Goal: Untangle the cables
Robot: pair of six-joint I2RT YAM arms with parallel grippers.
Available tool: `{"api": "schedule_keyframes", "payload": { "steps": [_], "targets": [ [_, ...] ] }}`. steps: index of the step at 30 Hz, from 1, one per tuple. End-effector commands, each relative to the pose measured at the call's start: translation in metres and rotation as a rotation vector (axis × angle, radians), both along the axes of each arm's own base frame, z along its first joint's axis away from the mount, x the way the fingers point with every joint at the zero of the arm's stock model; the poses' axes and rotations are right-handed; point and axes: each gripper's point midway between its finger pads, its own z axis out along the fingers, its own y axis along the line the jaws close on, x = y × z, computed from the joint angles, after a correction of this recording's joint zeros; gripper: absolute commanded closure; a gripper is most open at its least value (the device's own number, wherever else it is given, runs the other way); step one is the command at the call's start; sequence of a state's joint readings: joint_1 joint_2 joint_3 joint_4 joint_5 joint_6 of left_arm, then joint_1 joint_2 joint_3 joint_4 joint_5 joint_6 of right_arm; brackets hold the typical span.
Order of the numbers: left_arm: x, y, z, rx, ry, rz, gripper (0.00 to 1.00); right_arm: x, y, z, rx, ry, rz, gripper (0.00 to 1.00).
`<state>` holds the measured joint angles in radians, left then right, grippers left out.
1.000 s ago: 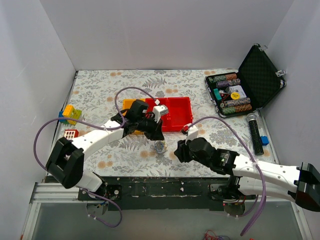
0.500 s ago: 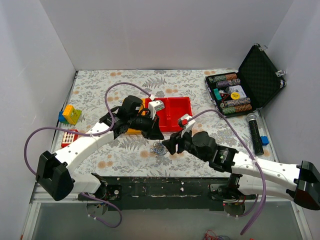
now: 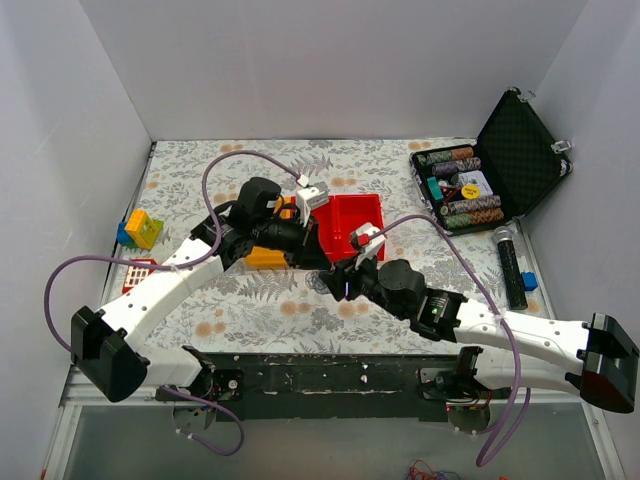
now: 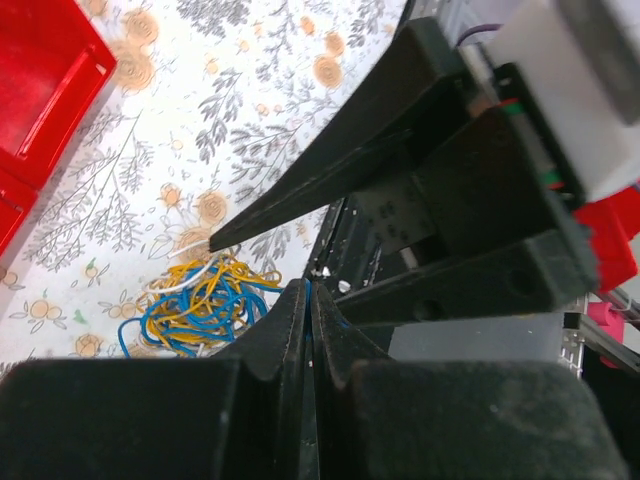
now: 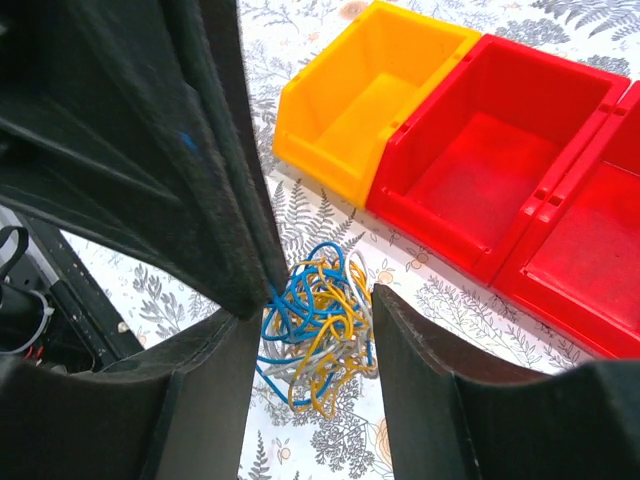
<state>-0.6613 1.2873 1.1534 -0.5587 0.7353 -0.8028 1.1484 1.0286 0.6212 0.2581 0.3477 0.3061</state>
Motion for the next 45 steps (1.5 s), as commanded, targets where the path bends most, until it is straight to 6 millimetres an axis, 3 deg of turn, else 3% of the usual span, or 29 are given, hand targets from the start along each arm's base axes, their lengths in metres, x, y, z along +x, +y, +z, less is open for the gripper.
{"api": "schedule_keyframes", "payload": {
  "steps": [1,7,14,18,21,28,35,38,41,45],
  "targets": [
    [-0.035,0.0,0.053,-0.121,0.01,-0.123,1.0,0.02,-0.004,0.036,0.079,-0.077,-0.106,0.46],
    [-0.039,0.001,0.064,-0.14,0.017,-0.137,1.0,0.023,-0.003,0.055,0.103,-0.111,-0.108,0.51],
    [-0.038,-0.003,0.074,-0.159,0.018,-0.148,1.0,0.021,0.008,0.057,0.107,-0.105,-0.072,0.57],
    [-0.037,-0.007,0.109,-0.219,-0.022,-0.161,1.0,0.016,0.017,0.027,0.072,-0.044,-0.037,0.58],
    [-0.034,-0.008,0.139,-0.265,-0.064,-0.155,1.0,0.01,0.021,-0.01,0.026,0.03,-0.018,0.59],
    [-0.035,-0.002,0.199,-0.369,-0.156,-0.155,1.0,-0.008,0.009,-0.079,-0.066,0.162,0.0,0.61],
    [-0.019,0.008,0.248,-0.431,-0.346,-0.037,1.0,-0.029,-0.015,-0.129,-0.123,0.264,-0.002,0.59],
    [-0.005,0.019,0.283,-0.483,-0.48,0.091,1.0,-0.039,-0.026,-0.15,-0.145,0.309,-0.011,0.57],
    [-0.001,0.026,0.306,-0.518,-0.561,0.14,1.0,-0.047,-0.032,-0.164,-0.167,0.335,-0.013,0.55],
    [0.008,0.032,0.324,-0.533,-0.617,0.213,1.0,-0.05,-0.042,-0.177,-0.21,0.35,-0.04,0.51]
  ]
}}
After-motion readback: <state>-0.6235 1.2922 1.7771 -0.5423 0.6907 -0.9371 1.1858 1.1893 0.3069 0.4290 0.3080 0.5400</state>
